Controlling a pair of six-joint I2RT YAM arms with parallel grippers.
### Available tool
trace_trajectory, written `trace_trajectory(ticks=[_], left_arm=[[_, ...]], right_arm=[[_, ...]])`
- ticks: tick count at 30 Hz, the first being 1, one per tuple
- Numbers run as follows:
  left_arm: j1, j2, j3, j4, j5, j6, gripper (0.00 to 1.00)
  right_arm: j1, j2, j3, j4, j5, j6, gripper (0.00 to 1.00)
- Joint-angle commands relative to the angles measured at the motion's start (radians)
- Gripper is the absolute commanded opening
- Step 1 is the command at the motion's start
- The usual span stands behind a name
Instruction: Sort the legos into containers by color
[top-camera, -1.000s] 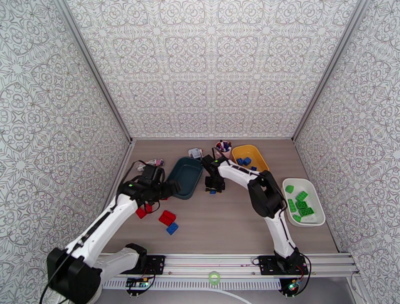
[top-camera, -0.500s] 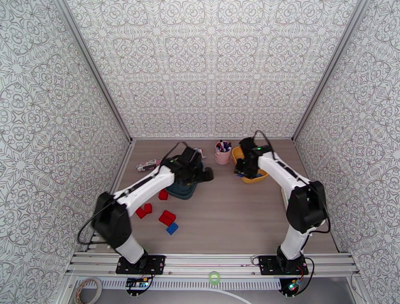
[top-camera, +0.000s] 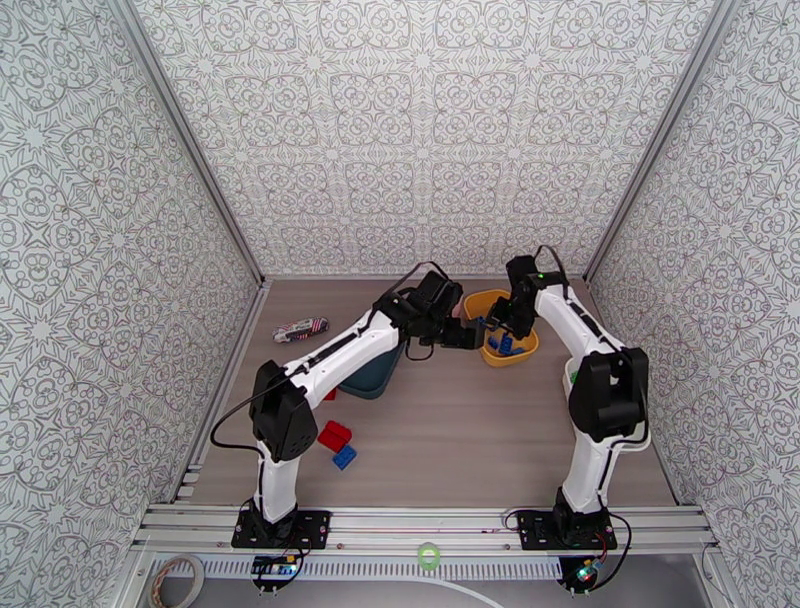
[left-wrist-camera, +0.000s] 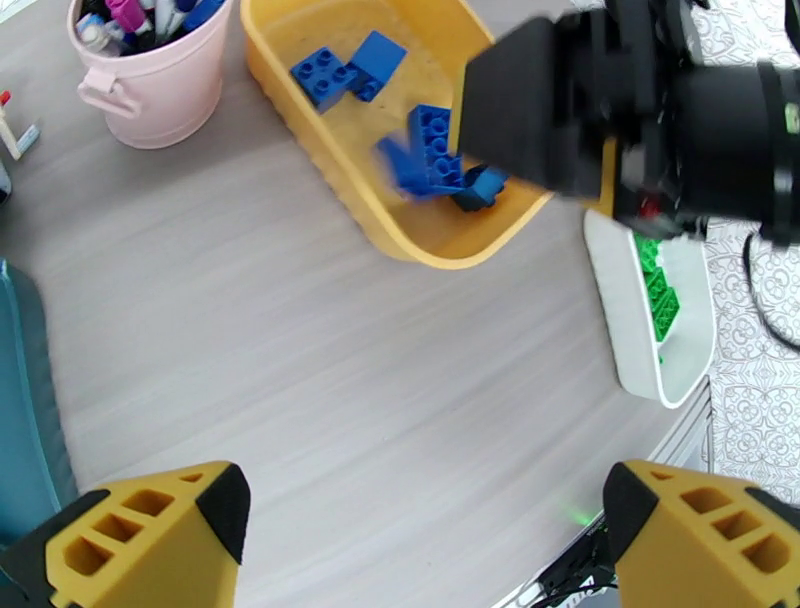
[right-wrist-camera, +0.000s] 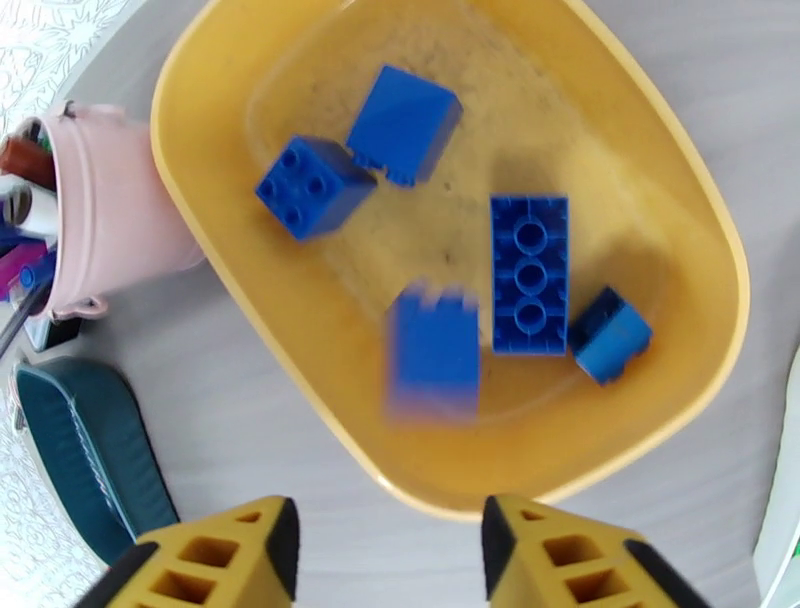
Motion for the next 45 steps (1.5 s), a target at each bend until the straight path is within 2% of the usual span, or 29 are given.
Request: trace_trajectory(ticks=[1,5,10,16,19,23,30,36,41,45], left_arm=[[0.018,-0.070,-0.051,-0.055,-0.059,0.027,0.99],[0.046,-0.178,-0.183,-0.049,-0.112,0.002,0.99],[0.081,-0.331,-0.391,-0.046,-0.183,-0.056,0.99],[0.128,-0.514,-0.634,-0.051,-0.234,-0.151,0.99],[0.186,-0.594,-0.737,-0.048,-0.221,-0.184,0.99],[0.329,-0.687,-0.833,-0.057,-0.174,-0.185,0.99],[0.637,-0.749,-0.883,-0.080,-0.035,-0.103,0.99],[0.907,-0.757,-0.919,-0.060,0.121,-0.056,0.99],[1.138,-0.759,-0.966,-0.029,0.252,-0.043,0.99],[1.263,-0.753,-0.985,-0.020,0.318,-0.023,0.99]], right_arm=[[-0.007,0.009,0.051,-0.044,-0.023,-0.012,0.61],[0.005,-0.032,0.011,-0.010,-0.058,-0.007,0.64],[0.078,-0.080,-0.045,0.017,-0.058,-0.011,0.67],[0.248,-0.102,-0.124,0.044,-0.029,-0.002,0.70],[0.364,-0.095,-0.151,0.065,-0.009,0.002,0.73],[0.529,-0.060,-0.152,0.098,0.008,-0.006,0.76],[0.770,0.064,-0.006,0.092,0.008,-0.065,0.81],[0.931,0.219,0.172,0.030,-0.024,-0.138,0.81],[1.035,0.339,0.330,-0.059,0.002,-0.176,0.81],[1.078,0.396,0.379,-0.108,0.035,-0.158,0.82]])
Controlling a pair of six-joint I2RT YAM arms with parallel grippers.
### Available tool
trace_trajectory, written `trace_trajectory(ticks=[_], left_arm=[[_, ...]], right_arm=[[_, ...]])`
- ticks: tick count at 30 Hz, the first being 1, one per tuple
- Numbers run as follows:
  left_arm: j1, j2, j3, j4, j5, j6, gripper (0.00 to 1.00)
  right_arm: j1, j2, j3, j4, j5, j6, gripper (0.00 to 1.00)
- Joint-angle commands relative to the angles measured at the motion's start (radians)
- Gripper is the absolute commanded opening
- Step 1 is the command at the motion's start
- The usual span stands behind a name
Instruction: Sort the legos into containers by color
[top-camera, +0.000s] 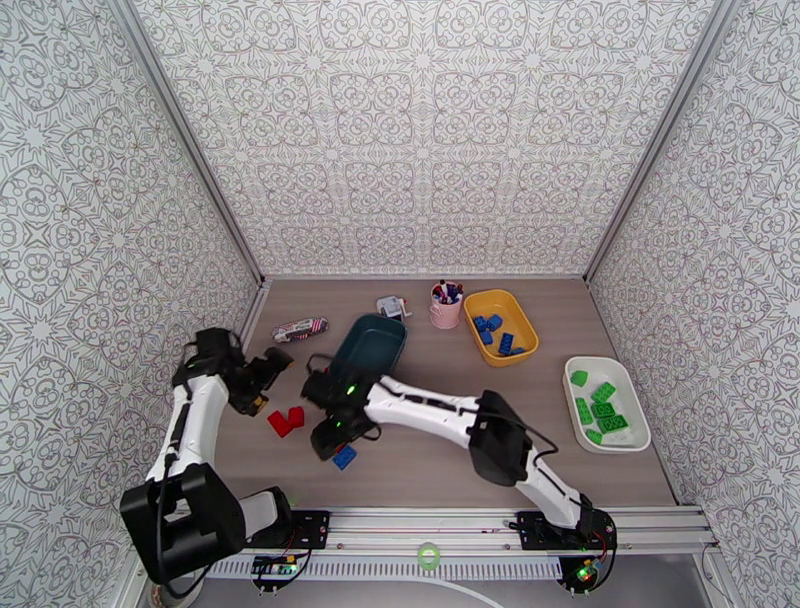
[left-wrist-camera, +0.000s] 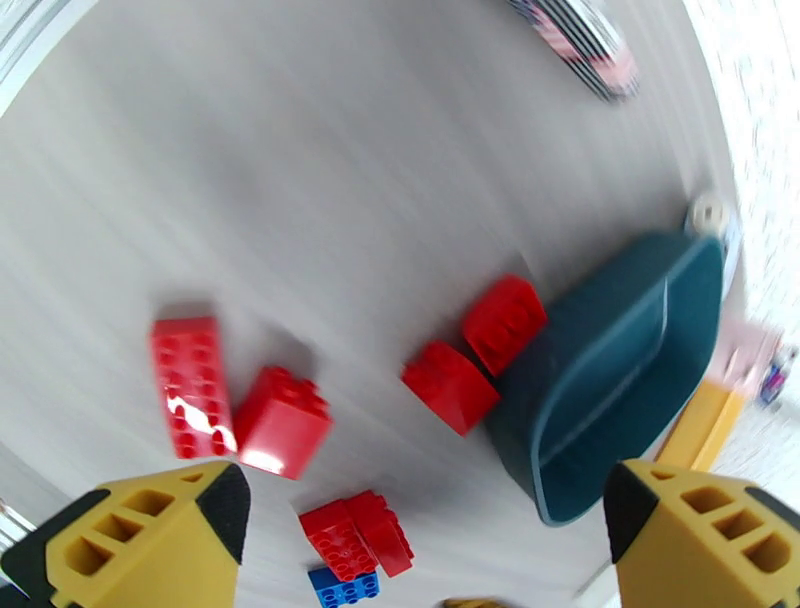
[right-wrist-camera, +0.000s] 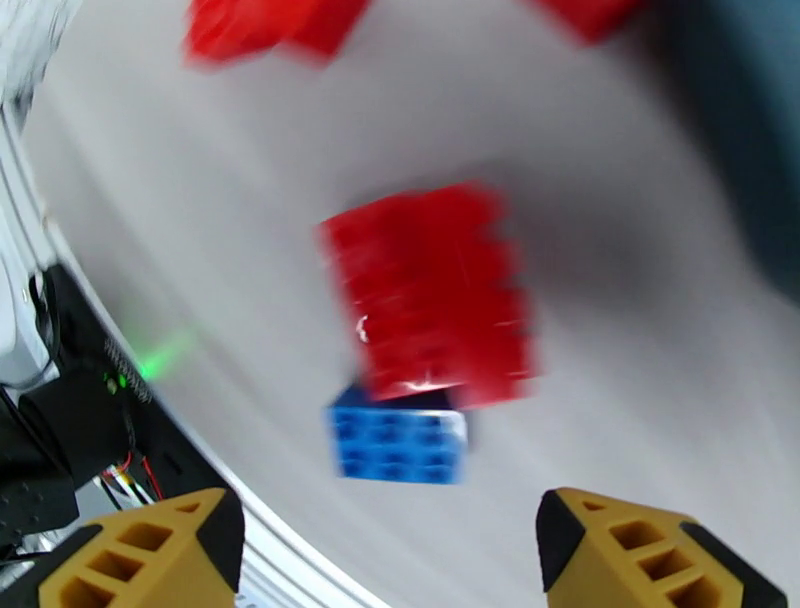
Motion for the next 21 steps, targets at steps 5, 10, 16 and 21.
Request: trace_trajectory(ticks=[5,10,16,21], left_arm=[[0.086,-0.005,-0.011,0.003,0.124,0.075,0.99],[0.088,-0.013,-0.030,0.014,0.135,0.078,0.99],[0.118,-0.011,-0.043,0.014,0.146,0.096,0.99],[0.149,-0.006,-0.049,0.015,0.158,0.103,0.99]], right_arm=[[0.043,0.075,0.055,-0.119,0.085,0.021,0.82],[0.046,0.097,0.058,-0.131,0.118,0.053,0.82],[0.046,0.133,0.092,-0.141,0.135,0.052,0.76],[0.045,0.170,0.136,-0.163,0.140,0.042,0.71]])
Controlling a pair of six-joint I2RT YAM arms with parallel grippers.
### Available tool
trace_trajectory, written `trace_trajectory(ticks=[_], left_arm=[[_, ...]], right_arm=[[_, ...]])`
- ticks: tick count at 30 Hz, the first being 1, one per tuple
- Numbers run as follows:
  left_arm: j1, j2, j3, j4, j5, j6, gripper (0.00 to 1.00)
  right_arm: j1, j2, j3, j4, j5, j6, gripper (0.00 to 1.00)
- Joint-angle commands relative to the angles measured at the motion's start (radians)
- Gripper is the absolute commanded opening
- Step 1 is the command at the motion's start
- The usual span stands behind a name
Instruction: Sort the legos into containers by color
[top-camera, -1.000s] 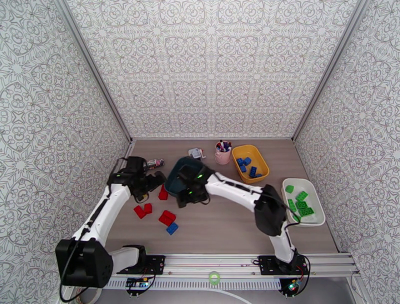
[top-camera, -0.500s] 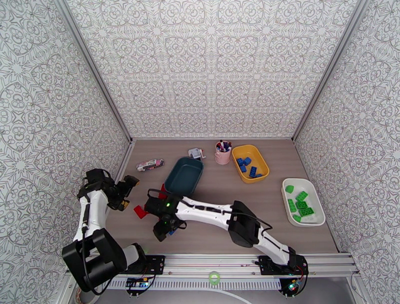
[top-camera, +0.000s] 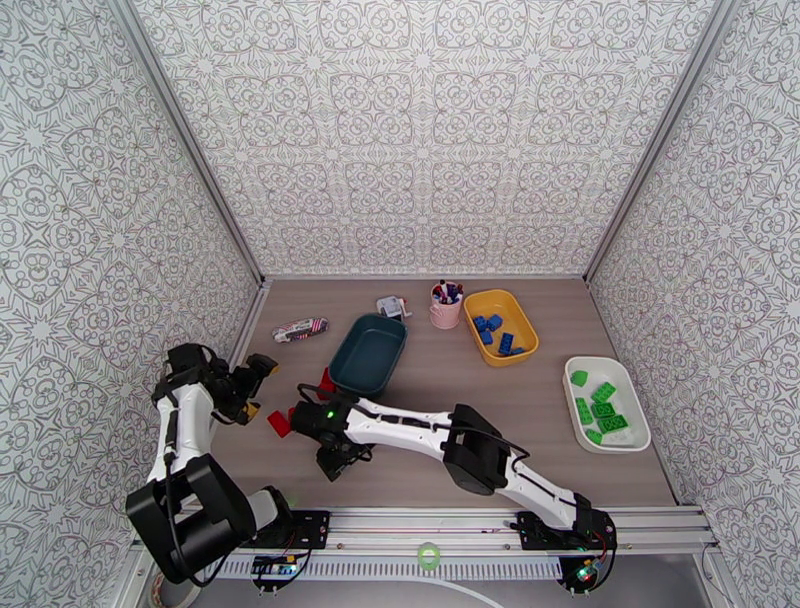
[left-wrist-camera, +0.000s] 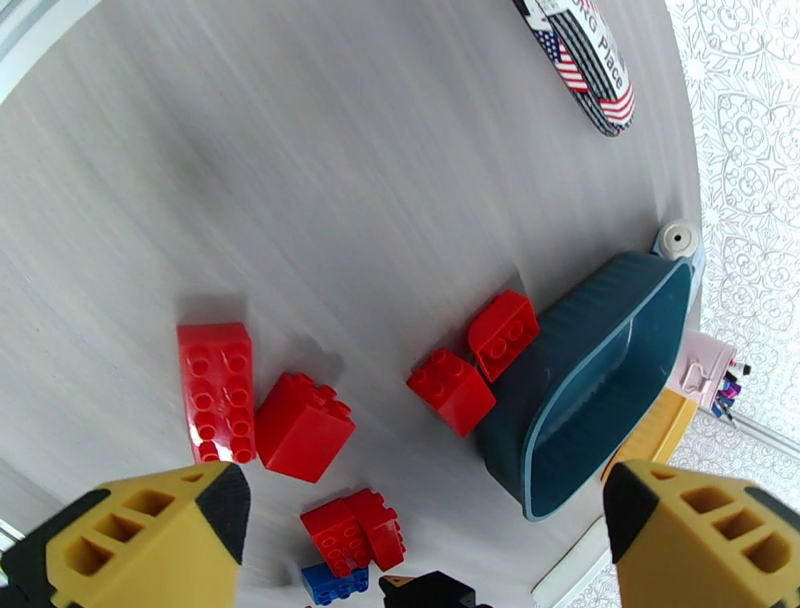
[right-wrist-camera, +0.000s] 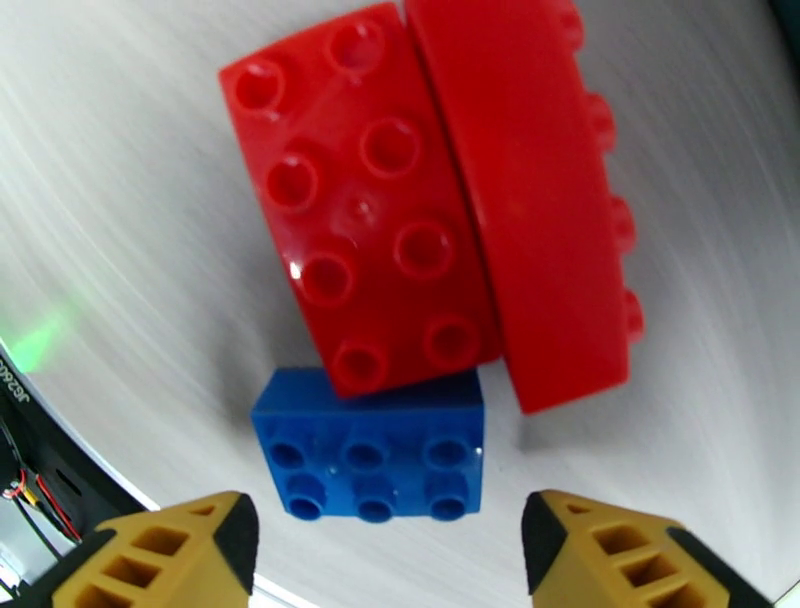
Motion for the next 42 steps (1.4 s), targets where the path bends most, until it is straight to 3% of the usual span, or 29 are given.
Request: trace_trajectory(ticks=[1,8,15,20,24,27,34,38,42], left_arm=[[0.015,-0.005,-0.010,0.010,0.034,0.025,0.99],[0.018,-0.005,-0.013,0.013,0.032,0.022,1.00],[0.021,-0.009,-0.021,0.010,0.025,0.023,0.99],[0.017,-0.017,-0.039,0.025,0.032,0.007,0.99],[-0.038,-0.023,-0.050,0.043,0.030,-0.020,0.99],[-0.152,-0.036,-0.039,0.059,-0.005,-0.060,0.99],[-0.588,-0.025,0.038,0.150,-0.151,-0.205,0.99],[-0.877,0.083,0.126,0.214,-0.223,-0.235,0.99],[-1.095,0.265,0.296,0.220,-0.252,-0.183,0.99]], right_arm=[[0.003,0.041,0.053,-0.032,0.024,-0.004,0.70],[0.002,0.109,0.154,-0.092,0.051,-0.011,0.69],[0.000,0.104,0.156,-0.103,0.076,-0.020,0.54],[-0.004,0.024,0.107,-0.075,0.090,-0.025,0.45],[-0.036,-0.109,-0.038,-0.004,0.096,-0.002,0.43],[-0.090,-0.237,-0.187,0.066,0.090,0.025,0.42],[-0.308,-0.507,-0.473,0.170,0.060,0.080,0.41],[-0.473,-0.627,-0.597,0.214,0.019,0.101,0.40],[-0.648,-0.699,-0.672,0.222,-0.015,0.117,0.40]])
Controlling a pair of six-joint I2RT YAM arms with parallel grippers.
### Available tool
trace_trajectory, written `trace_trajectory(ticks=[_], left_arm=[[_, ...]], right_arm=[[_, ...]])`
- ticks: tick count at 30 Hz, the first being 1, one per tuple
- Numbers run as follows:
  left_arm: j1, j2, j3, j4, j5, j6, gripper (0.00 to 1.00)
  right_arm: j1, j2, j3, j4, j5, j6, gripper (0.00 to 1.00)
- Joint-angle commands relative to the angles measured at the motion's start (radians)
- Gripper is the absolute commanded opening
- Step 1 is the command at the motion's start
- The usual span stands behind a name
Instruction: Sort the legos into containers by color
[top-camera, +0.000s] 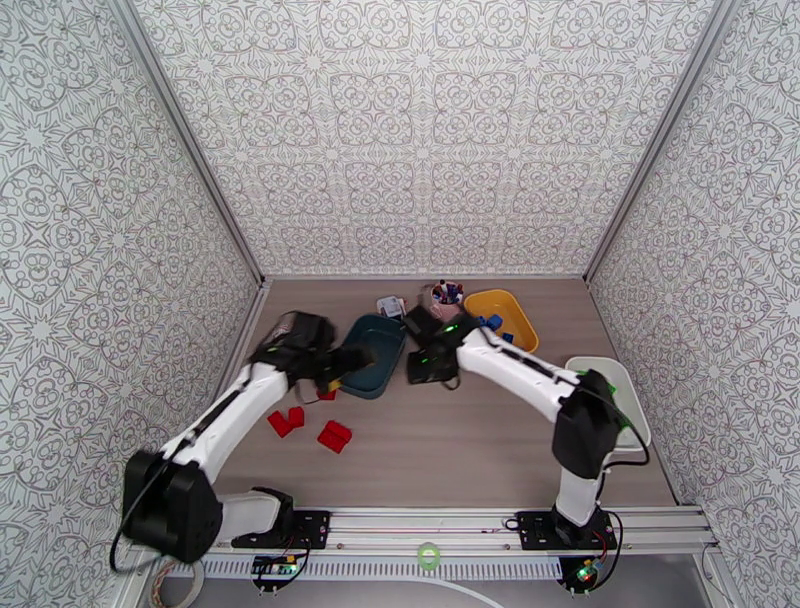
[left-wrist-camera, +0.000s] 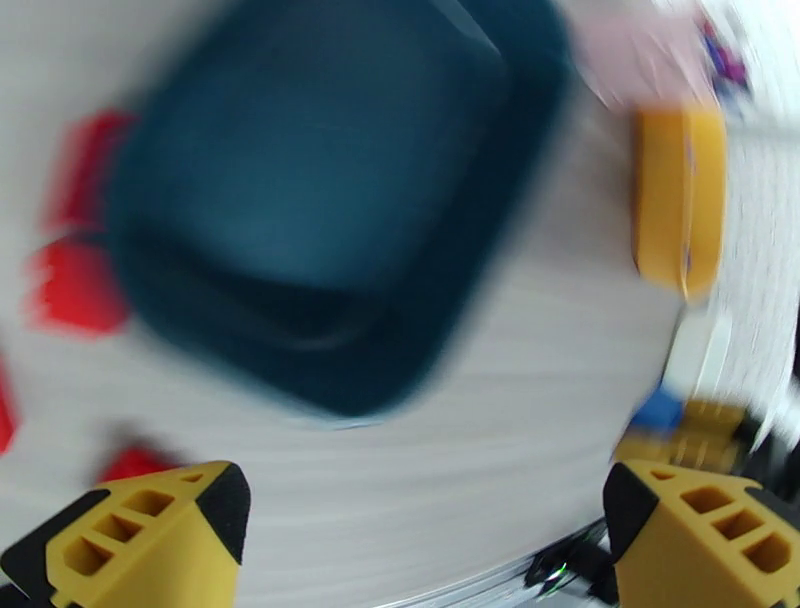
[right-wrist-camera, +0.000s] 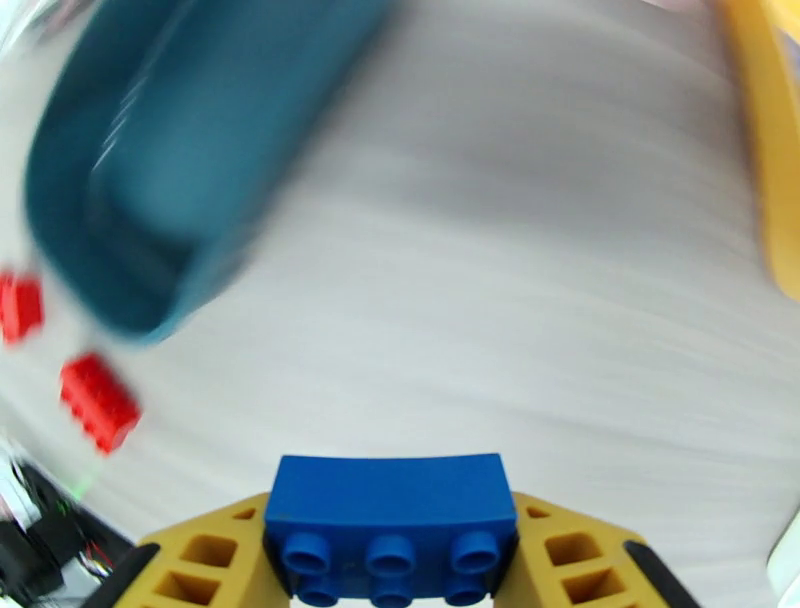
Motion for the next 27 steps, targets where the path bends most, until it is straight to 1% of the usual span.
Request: trace_trajectory(ticks=[1,4,6,8,10,13,15,16,19,25,27], left_arm=[[-0.153,0.140,0.147,0.039,-0.058,0.023,0.99],[-0.272,0.278,0.315,0.008,-0.066,0.085,0.99],[-0.323,0.351,0.412,-0.007,-0.061,0.109,0.99],[-0.357,0.415,0.494,-0.022,-0.061,0.115,0.99],[-0.377,0.455,0.553,-0.033,-0.058,0.120,0.99],[-0.399,0.500,0.635,-0.080,-0.076,0.146,0.99],[-0.404,0.514,0.682,-0.117,-0.091,0.168,0.99],[-0.404,0.516,0.696,-0.134,-0.120,0.177,0.99],[-0.397,0.500,0.701,-0.156,-0.161,0.184,0.99],[-0.338,0.397,0.607,-0.153,-0.224,0.160,0.99],[-0.307,0.350,0.559,-0.146,-0.239,0.150,0.99]], right_arm=[[-0.123,-0.063,-0.054,0.028,-0.056,0.031,0.40],[-0.255,-0.079,-0.065,0.029,-0.084,0.031,0.40],[-0.337,-0.071,-0.054,0.028,-0.108,0.028,0.40],[-0.412,-0.045,-0.022,0.021,-0.132,0.021,0.40],[-0.466,0.001,0.033,-0.008,-0.143,0.010,0.40],[-0.511,0.083,0.141,-0.054,-0.146,-0.017,0.42],[-0.529,0.133,0.206,-0.081,-0.145,-0.029,0.44],[-0.537,0.157,0.236,-0.092,-0.146,-0.032,0.45],[-0.552,0.219,0.316,-0.125,-0.139,-0.040,0.53],[-0.561,0.285,0.415,-0.163,-0.135,-0.049,0.70],[-0.561,0.289,0.424,-0.163,-0.142,-0.051,0.72]])
